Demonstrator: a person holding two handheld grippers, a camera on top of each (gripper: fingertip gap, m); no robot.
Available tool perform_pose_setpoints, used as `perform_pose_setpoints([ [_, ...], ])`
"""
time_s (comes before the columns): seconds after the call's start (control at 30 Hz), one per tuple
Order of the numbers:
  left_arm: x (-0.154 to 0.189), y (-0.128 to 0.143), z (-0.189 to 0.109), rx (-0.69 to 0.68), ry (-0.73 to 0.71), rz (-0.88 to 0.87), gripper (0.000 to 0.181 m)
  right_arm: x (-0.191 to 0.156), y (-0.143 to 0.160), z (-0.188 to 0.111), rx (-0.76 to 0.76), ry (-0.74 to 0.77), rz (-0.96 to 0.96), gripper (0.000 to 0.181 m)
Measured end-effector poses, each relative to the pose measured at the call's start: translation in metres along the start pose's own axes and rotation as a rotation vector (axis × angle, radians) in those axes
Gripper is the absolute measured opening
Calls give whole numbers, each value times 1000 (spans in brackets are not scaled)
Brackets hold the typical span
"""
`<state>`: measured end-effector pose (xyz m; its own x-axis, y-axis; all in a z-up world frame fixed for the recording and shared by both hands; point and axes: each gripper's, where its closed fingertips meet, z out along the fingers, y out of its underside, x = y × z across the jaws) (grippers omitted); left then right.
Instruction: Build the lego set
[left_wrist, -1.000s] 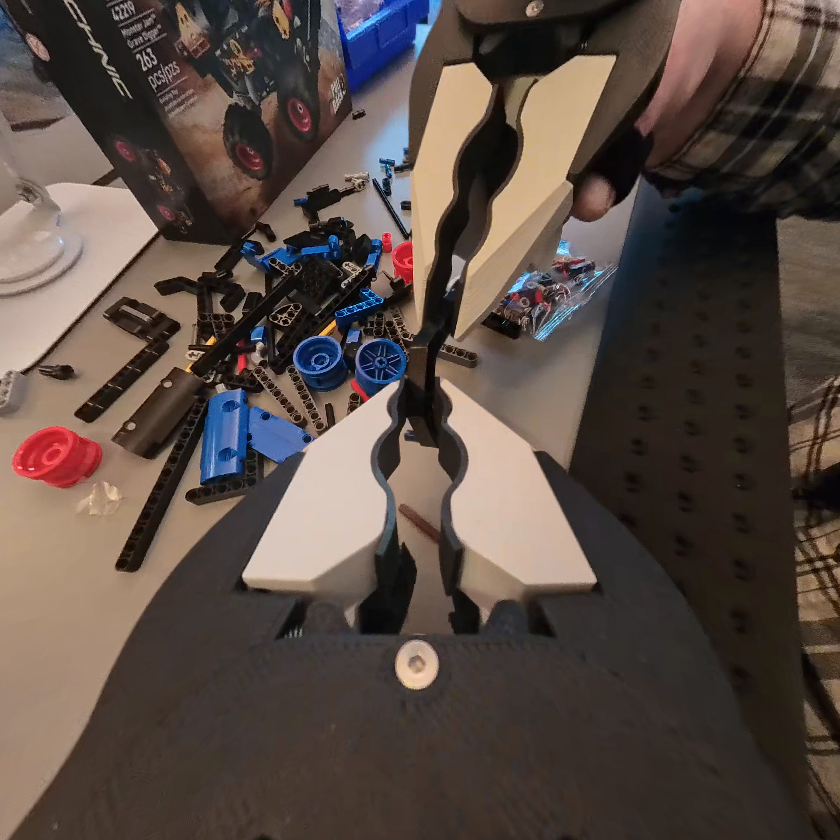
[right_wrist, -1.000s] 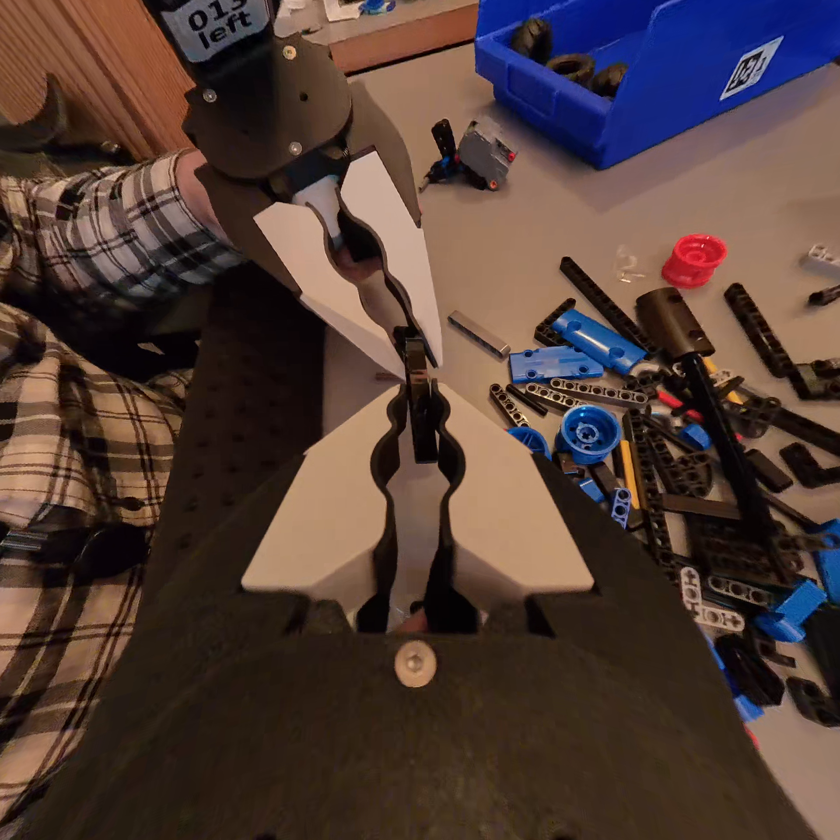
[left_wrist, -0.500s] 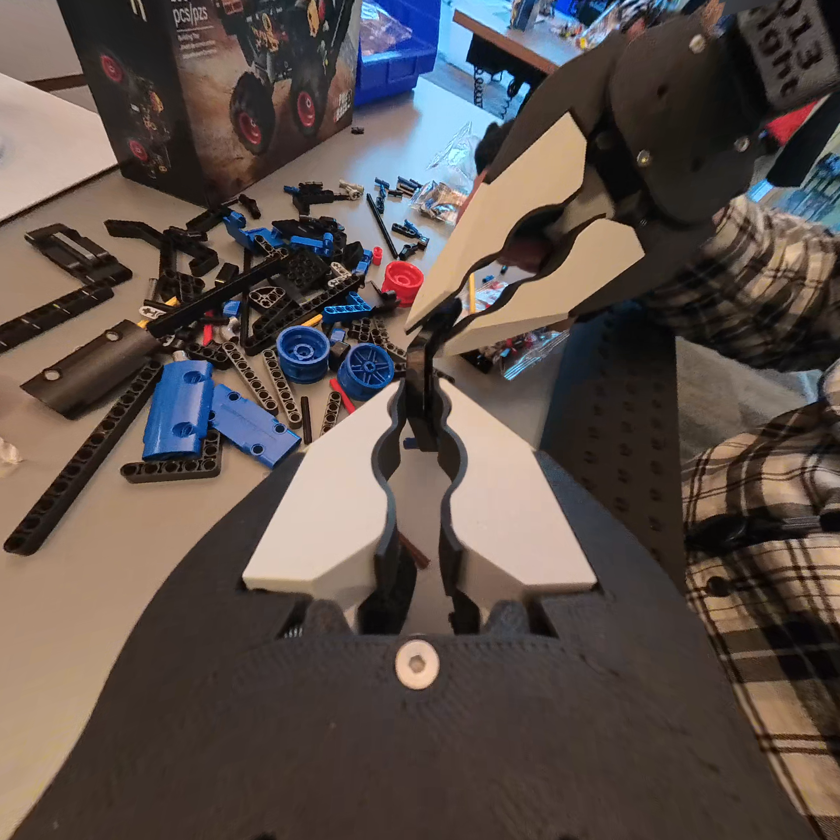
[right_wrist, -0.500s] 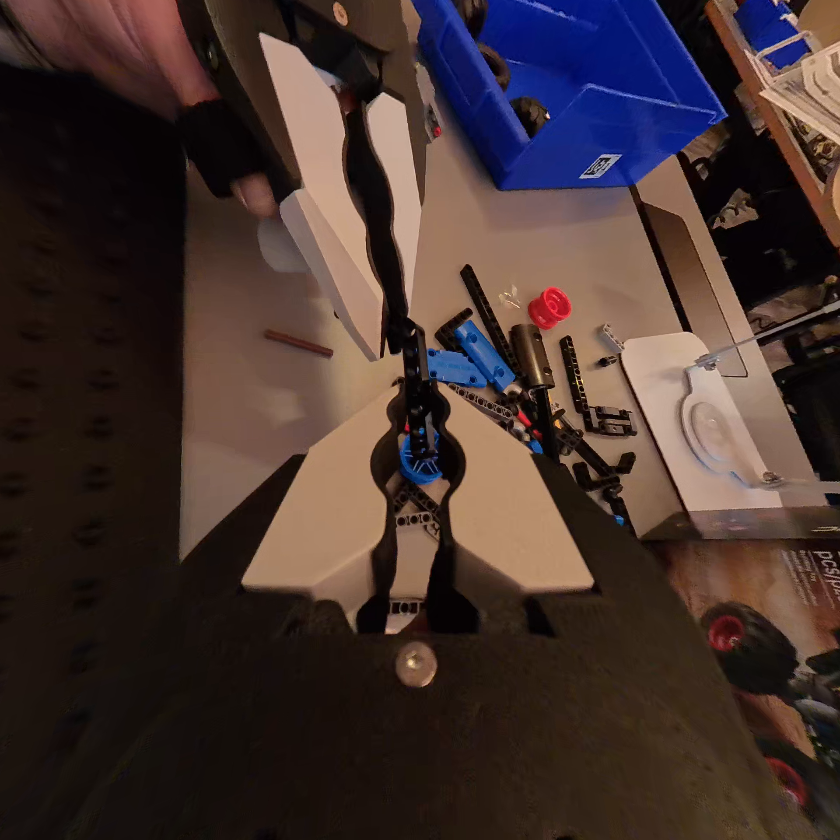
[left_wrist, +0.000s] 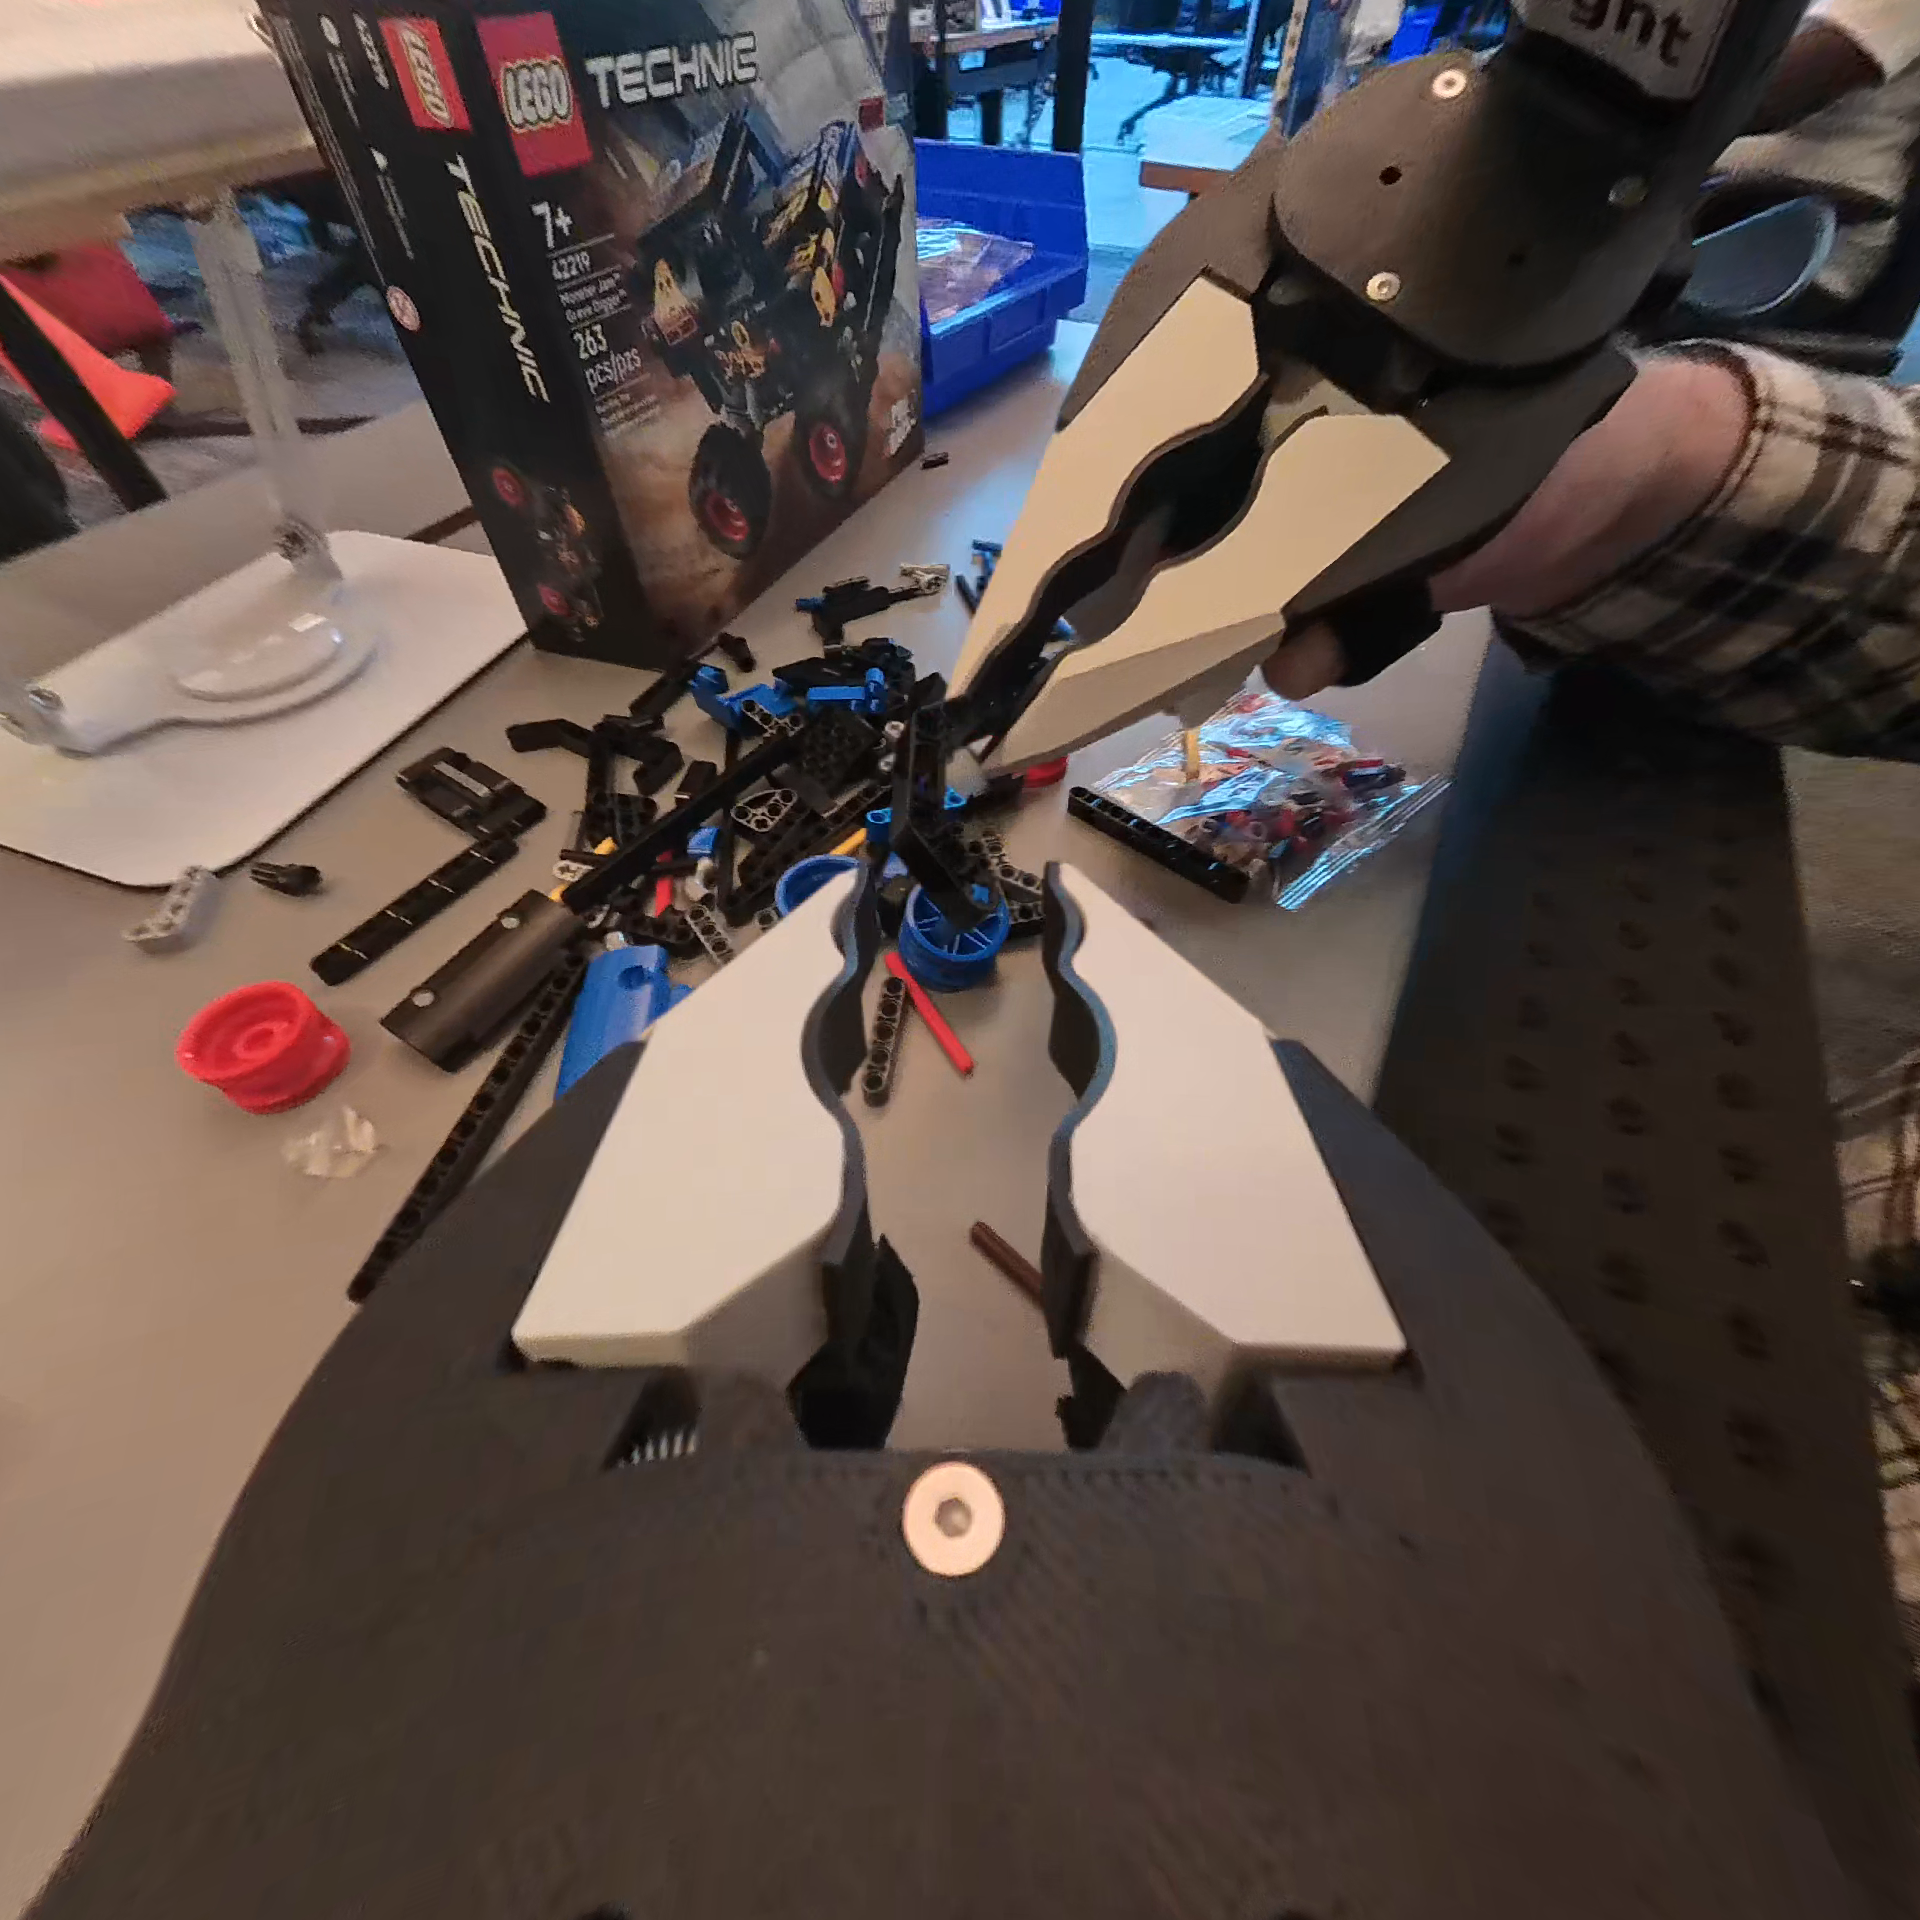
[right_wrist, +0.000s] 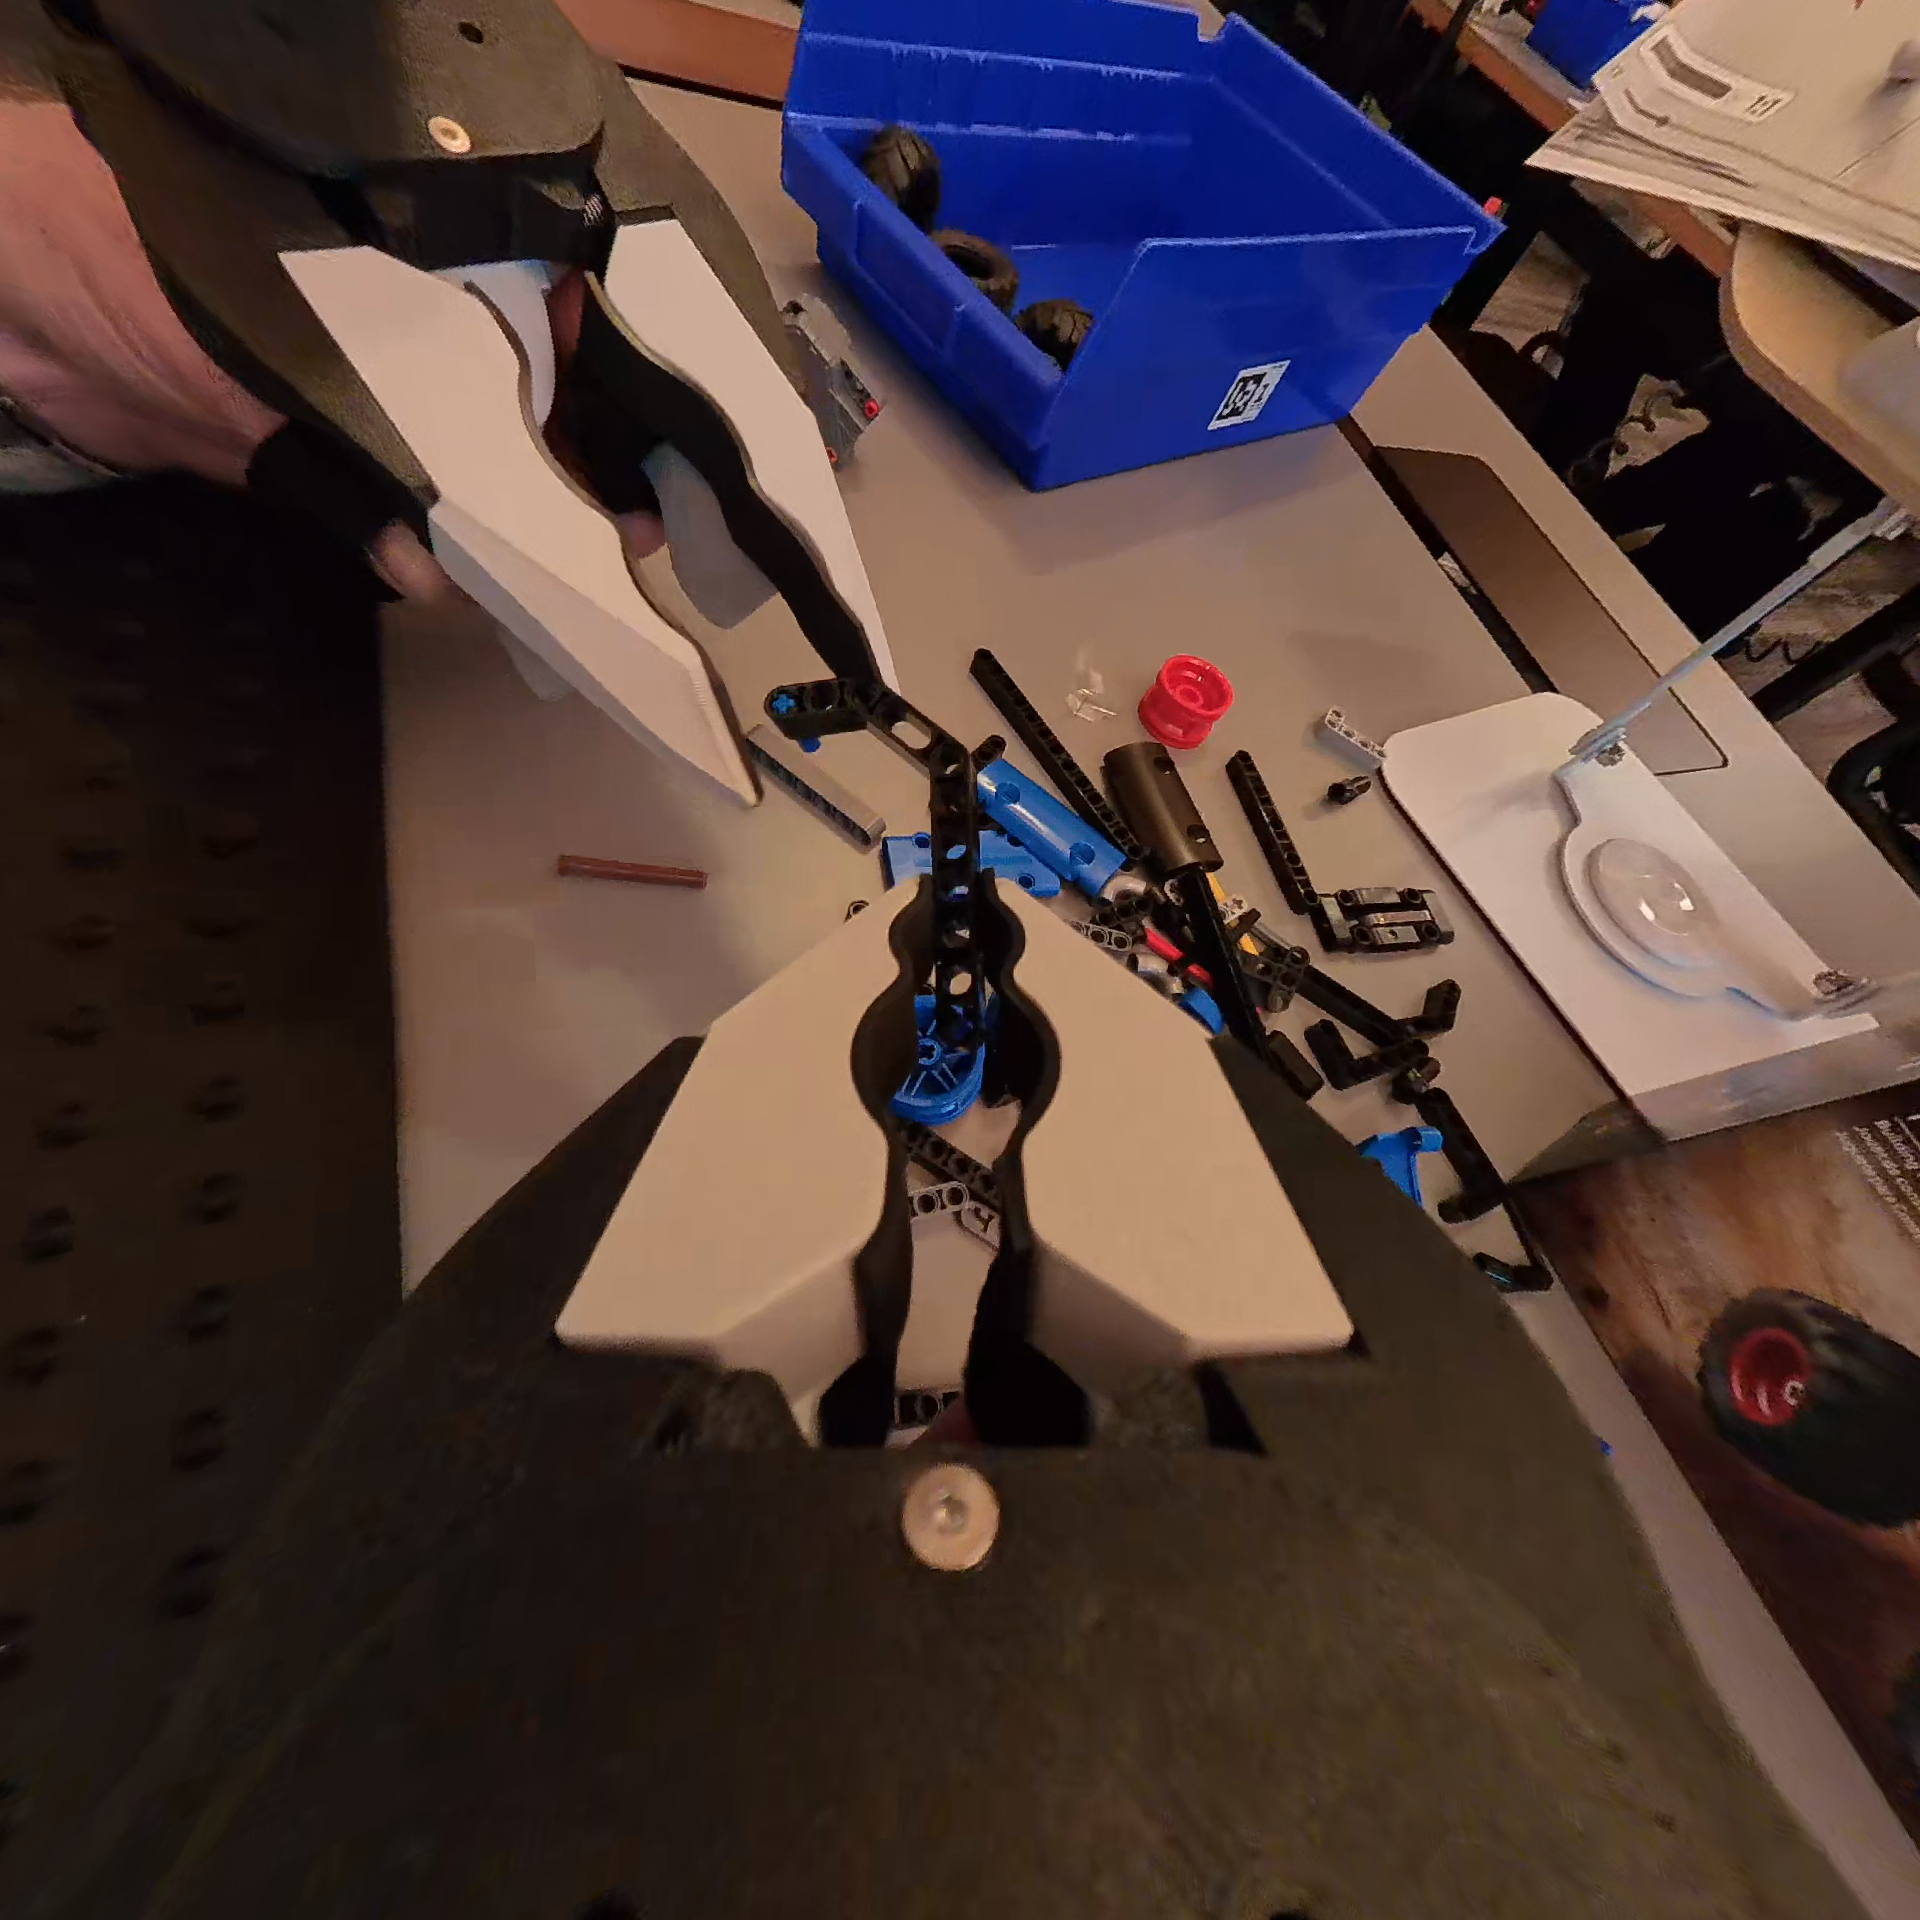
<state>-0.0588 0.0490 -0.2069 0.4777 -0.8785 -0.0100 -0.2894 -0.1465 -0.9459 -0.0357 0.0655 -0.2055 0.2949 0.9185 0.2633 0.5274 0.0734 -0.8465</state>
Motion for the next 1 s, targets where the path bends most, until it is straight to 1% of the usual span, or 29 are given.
perform_pose_setpoints([
  [0.1,-2,-4,0,23,-31,41,15,0,0,0,9,3,0,5],
  [0.33,-1,-2,-1,15,-46,84,15,-1,-2,-1,6,9,-22,5],
  [0.43,4,1,-3,-2,-17,89,25,-1,-6,-4,10,18,-33,6],
  [0.67,10,-7,-9,59,57,7,15,-9,-13,-6,34,43,-148,6],
  [0.8,10,-6,-11,67,80,-28,13,-11,-10,-3,35,34,-162,6],
  [1.0,10,-2,-10,51,83,-15,12,-13,-7,-1,39,23,-170,8],
])
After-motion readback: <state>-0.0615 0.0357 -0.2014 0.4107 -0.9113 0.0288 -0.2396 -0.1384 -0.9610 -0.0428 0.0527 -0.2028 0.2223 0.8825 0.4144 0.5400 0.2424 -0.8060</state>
